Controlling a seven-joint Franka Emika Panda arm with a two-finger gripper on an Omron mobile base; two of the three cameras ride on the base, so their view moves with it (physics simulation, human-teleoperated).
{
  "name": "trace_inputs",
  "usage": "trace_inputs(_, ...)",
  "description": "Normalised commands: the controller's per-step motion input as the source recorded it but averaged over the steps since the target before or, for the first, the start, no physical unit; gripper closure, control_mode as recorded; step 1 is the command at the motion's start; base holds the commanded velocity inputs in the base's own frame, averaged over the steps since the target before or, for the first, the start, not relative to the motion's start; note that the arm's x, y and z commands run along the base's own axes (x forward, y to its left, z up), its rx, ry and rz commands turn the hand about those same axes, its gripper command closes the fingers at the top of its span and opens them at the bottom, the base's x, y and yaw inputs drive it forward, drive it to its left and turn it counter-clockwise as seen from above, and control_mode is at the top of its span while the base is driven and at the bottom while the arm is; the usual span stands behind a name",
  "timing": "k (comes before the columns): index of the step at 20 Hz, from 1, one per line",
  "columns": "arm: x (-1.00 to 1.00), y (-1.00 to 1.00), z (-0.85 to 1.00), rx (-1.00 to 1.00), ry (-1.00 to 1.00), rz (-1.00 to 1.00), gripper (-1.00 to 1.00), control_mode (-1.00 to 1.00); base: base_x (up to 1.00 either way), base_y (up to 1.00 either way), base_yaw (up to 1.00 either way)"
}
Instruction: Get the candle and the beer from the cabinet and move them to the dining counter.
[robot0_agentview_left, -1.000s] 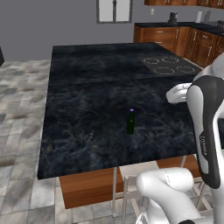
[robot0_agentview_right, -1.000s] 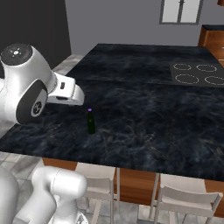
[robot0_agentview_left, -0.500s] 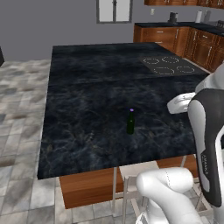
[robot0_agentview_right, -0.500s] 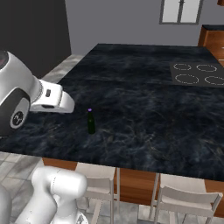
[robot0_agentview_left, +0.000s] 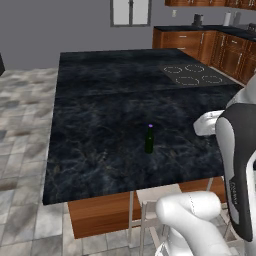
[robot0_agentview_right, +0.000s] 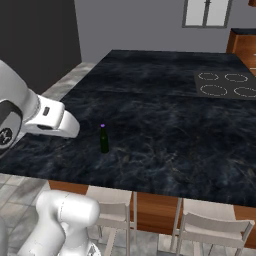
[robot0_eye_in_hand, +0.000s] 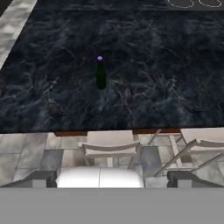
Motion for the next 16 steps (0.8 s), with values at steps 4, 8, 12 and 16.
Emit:
trace_inputs(4,-0.39,-0.09,0.00,0.00,0.06,-0.01,-1.00,-1.00,0.00,0.00,0.00)
trace_inputs(8,-0.14,0.00,0.00,0.00,0.07,0.00,-1.00,-1.00,0.00,0.00,0.00)
trace_inputs(12,-0.06,0.00,0.00,0.00,0.03,0.00,-1.00,-1.00,0.00,0.00,0.00)
trace_inputs(16,0.00,0.00,0.00,0.00,0.04,0.00,-1.00,-1.00,0.00,0.00,0.00)
